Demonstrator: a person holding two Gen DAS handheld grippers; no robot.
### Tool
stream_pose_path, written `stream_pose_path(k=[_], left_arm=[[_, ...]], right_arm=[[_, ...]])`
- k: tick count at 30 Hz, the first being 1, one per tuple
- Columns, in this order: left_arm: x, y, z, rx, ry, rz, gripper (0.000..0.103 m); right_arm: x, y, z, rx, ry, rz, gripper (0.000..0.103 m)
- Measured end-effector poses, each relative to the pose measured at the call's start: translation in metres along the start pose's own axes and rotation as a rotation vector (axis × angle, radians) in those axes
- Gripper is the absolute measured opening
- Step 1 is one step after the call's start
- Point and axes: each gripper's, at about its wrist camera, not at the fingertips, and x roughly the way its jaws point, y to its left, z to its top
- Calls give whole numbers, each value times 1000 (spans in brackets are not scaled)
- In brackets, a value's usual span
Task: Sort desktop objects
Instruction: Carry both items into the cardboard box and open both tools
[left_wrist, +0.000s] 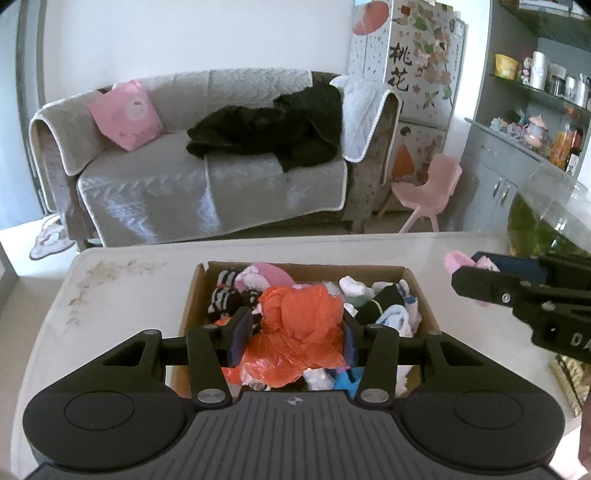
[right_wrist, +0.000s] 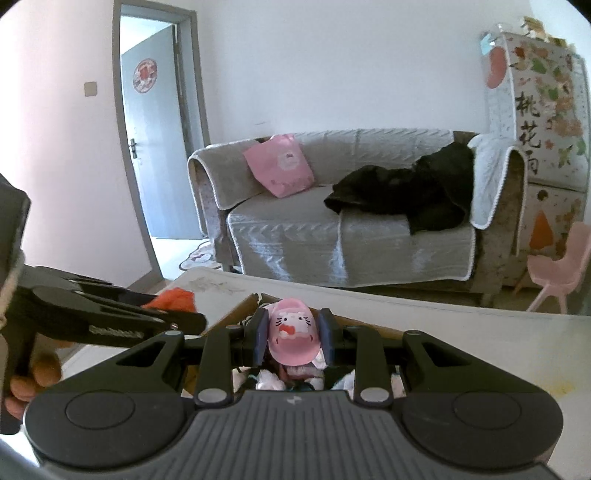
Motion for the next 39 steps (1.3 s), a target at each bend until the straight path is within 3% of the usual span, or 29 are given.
stream_pose_path(k=[17,39], left_arm=[[71,20,-6,37,63,-23,55],[121,22,-15,35,132,-61,55]], right_arm=[[54,-19,-14,76,149,122,26],[93,-29,-24,67,263,120,26]])
